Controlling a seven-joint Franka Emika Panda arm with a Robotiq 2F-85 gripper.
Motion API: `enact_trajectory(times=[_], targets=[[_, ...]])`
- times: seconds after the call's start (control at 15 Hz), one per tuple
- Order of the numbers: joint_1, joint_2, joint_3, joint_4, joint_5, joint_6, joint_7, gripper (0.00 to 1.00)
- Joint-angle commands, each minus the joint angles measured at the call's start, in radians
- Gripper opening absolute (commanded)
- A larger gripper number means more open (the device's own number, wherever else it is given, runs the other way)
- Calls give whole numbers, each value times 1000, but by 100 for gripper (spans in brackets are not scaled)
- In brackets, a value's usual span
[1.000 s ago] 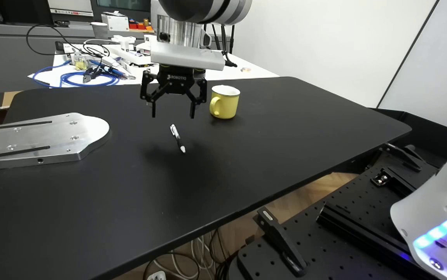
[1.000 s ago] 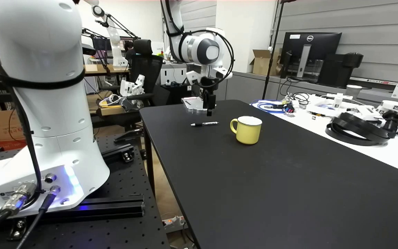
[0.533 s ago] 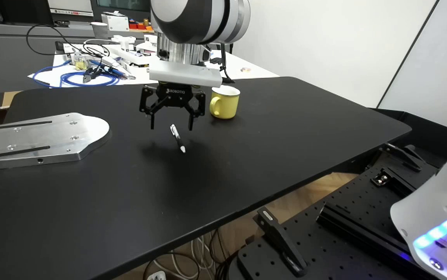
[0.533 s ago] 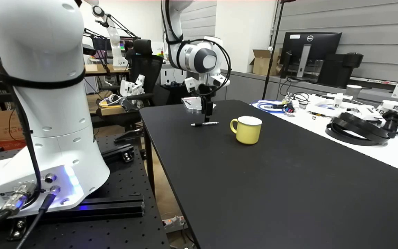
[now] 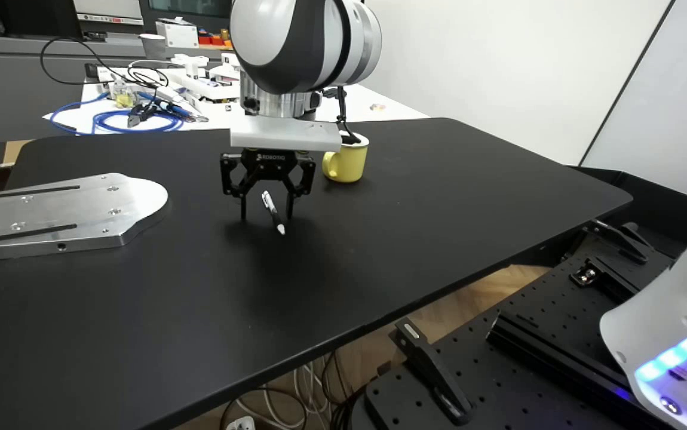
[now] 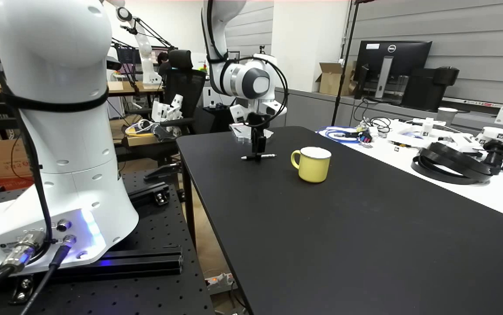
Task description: Put the pen in the cup
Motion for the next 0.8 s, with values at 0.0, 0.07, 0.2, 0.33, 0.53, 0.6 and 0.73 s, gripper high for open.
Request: enact_trajectory(times=[0.0, 0.07, 0.2, 0.33, 0.53, 0.6, 0.73], targets=[[37, 4, -34, 7, -18, 3, 39, 45], [42, 3, -42, 8, -21, -1, 42, 40], [52, -4, -53, 11, -26, -4, 46, 26], [62, -13, -66, 9, -33, -8, 52, 13], [49, -26, -72, 8, -23, -36, 54, 0], [41, -32, -74, 12, -19, -51, 57, 1], [15, -48, -77, 23, -8, -86, 54, 3]])
